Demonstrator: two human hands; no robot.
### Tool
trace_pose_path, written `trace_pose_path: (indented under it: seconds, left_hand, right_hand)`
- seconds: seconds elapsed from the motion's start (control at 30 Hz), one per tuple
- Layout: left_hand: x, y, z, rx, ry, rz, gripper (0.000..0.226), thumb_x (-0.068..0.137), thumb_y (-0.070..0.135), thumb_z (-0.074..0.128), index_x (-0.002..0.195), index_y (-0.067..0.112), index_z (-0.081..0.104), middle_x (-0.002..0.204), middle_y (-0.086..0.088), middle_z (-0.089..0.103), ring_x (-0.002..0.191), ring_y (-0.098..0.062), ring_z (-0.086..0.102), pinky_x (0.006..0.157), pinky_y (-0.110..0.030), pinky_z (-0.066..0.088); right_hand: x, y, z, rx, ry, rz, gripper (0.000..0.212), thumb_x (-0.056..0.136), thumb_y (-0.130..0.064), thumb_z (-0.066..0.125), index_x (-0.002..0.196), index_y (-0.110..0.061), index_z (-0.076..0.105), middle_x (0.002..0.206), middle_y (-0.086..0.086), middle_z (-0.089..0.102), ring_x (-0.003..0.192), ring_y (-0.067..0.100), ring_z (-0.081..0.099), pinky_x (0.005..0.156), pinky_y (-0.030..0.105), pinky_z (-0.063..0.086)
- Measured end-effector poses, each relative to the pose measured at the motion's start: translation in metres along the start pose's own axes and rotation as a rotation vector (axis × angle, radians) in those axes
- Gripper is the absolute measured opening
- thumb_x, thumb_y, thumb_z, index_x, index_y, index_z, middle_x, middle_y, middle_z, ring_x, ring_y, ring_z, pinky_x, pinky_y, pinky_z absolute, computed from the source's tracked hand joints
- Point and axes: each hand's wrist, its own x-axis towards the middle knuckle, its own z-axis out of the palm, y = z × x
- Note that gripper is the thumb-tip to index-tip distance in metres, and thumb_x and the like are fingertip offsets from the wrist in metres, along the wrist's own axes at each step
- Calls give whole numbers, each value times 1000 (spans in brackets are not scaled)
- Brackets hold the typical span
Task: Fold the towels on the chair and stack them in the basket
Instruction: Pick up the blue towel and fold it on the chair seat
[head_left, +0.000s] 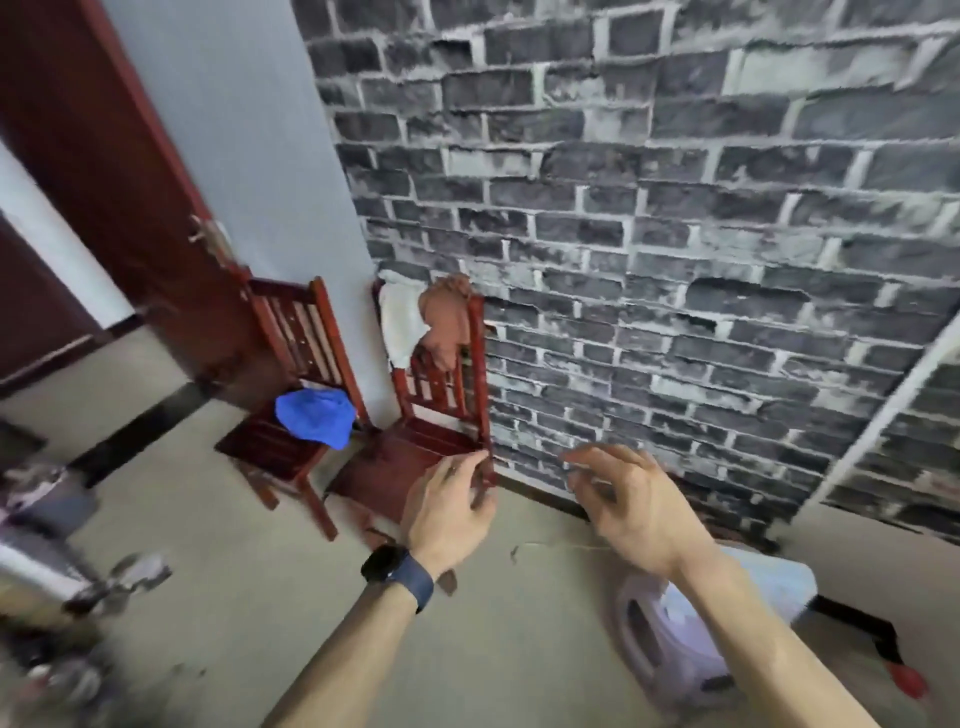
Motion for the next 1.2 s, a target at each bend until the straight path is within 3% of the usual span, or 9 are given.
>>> trace_pose_path:
  seconds: [0.27,0.4,0.5,0.63,0.77,0.93,1.07,1.2]
  left_hand:
    - [50,-148,-145,87,211,-111,52,94,39,55,143,27,45,142,2,51,128,-23,49,105,-34,40]
    - [70,-205,-201,74,279,-130,53,89,40,51,141,25,47,140,1,52,129,-23,49,109,-39,39]
    - [83,-256,-236,90,312,-172,50,91,36,55,140,26,48,141,3,51,129,-20,49,109,-38,39]
    - [106,-318,-259,102,340,-219,49,92,32,57,140,24,48,140,3,53,128,-17,50,109,-32,38]
    - [133,-380,-268,116,342,-250,49,94,32,55,142,25,47,141,5,52,130,-15,47,109,-30,37]
    - [184,-464,-272,165,346,-309,48,96,32,53,143,27,46,142,7,51,133,-15,43,111,-32,34]
    - [239,-529,-275,168,258,-358,47,95,33,52,141,28,46,139,6,55,127,-17,48,108,-33,35]
    - [294,-592,-284,161,193,-399,48,93,32,53,140,24,49,136,2,58,124,-18,52,106,-36,40]
  right_hand:
    - [136,-130,84,18,-59,-253,28,100,-36,52,125,-35,63,131,-10,61,124,16,53,107,29,37]
    - [188,-178,111,14,-66,-296,29,100,-30,53,127,-34,62,130,-18,55,128,11,45,101,19,28]
    - [230,-215,143,43,-90,-327,29,99,-35,53,127,-39,62,131,-17,59,125,14,50,103,21,31]
    - [279,-248,186,107,-130,-369,29,99,-38,53,127,-40,61,131,-21,57,125,7,47,102,17,28]
    - [324,-266,233,157,-156,-386,30,98,-42,52,126,-41,61,129,-25,57,124,0,45,106,21,36]
    - [402,-280,307,192,-211,-383,30,98,-41,54,126,-43,61,127,-29,57,124,-6,44,99,2,25]
    - [476,-295,363,210,-280,-323,29,98,-38,56,126,-43,62,127,-26,58,123,2,49,99,6,29]
    - [543,-304,414,220,-314,-246,29,98,-35,55,126,-41,61,128,-20,59,121,6,51,101,24,40]
